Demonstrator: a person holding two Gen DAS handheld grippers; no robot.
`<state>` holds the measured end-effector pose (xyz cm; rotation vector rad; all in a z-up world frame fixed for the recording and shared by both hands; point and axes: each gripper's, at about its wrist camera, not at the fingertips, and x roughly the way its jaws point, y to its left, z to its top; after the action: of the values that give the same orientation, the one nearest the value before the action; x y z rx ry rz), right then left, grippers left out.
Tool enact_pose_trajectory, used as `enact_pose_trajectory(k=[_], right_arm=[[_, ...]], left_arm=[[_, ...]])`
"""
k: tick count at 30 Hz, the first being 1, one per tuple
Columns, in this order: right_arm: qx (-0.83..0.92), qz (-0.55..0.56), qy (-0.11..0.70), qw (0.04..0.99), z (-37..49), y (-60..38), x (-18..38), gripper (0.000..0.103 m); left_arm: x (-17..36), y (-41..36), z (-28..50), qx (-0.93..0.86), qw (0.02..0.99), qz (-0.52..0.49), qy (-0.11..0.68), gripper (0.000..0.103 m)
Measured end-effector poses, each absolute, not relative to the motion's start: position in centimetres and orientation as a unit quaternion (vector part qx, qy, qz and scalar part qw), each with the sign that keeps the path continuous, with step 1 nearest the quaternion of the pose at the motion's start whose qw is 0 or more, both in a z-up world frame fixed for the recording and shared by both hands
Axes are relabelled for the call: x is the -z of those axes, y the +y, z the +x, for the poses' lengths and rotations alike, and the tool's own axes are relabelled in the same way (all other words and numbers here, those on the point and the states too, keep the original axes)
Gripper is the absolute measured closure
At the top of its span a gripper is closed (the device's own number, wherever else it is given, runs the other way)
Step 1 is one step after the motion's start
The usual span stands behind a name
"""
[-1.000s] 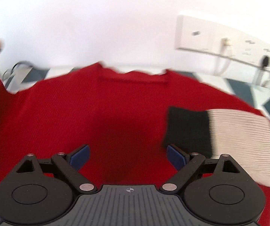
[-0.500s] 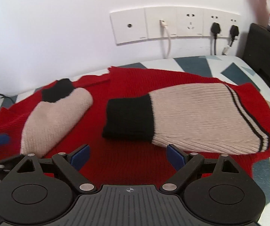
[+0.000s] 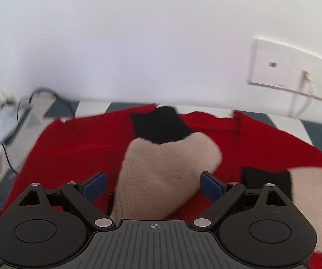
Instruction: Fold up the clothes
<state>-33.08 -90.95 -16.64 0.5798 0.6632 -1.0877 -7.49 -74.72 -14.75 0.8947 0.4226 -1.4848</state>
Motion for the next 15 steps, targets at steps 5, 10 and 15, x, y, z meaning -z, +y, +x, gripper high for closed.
enact_pose_trajectory(k=[5,10,15], right_arm=[[0.518,0.307,0.348,0.718,-31.5,-92.9,18.1,0.056],[0.480,0.305,0.321,0.757,-29.3,-92.9,15.4,0.084],[0.399,0.274,0.260,0.835,-23.5,-92.2,10.6,0.085]], left_arm=[[14.6,-74.4,-8.4,0.656,0.628,0.381,0.172,0.034],[14.6,-74.3,-8.5,0.668,0.626,0.362,0.176,0.031],[14.8,-74.8,-8.5,0.663,0.633,0.348,0.195,0.031]])
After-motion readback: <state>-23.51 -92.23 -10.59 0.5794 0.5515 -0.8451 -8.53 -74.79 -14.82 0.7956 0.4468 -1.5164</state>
